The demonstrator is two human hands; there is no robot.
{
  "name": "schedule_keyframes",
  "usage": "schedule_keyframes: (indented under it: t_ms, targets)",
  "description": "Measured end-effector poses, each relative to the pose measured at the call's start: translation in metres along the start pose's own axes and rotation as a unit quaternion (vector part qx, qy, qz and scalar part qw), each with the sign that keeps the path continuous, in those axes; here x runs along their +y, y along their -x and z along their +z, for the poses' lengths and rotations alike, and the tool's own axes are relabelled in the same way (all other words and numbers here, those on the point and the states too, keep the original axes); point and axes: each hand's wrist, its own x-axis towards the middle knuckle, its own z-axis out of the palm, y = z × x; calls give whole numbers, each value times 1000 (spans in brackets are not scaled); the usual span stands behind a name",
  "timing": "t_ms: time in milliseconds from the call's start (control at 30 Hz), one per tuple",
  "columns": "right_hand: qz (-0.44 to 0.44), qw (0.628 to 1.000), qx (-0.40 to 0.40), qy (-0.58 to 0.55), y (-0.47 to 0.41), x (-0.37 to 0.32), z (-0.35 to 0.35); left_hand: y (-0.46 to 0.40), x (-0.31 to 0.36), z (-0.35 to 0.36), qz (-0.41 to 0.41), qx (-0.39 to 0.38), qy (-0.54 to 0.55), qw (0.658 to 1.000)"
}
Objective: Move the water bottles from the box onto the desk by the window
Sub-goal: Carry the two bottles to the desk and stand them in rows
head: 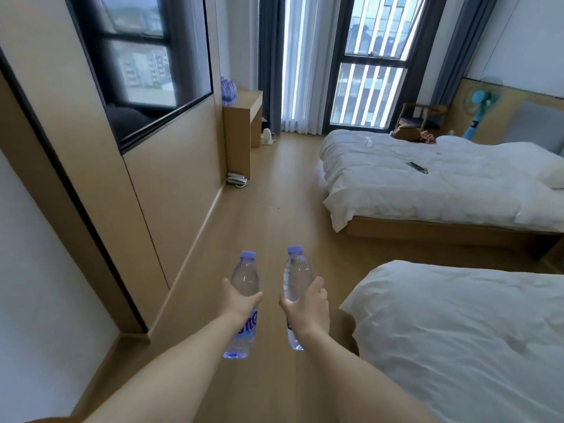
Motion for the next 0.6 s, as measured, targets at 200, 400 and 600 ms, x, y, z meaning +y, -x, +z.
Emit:
schedule_keyframes:
  t_ms: [200, 400, 600]
  targets:
    - [-33, 999, -21, 27, -159, -42, 2, -129, 76, 53, -13, 7, 18, 1000]
    - [-32, 999, -35, 15, -301, -103, 22, -268, 135, 72, -29, 28, 2, 999]
    - [-32, 999, -37, 17, -451, -162, 78, -440, 172, 80, -40, 38, -41, 998]
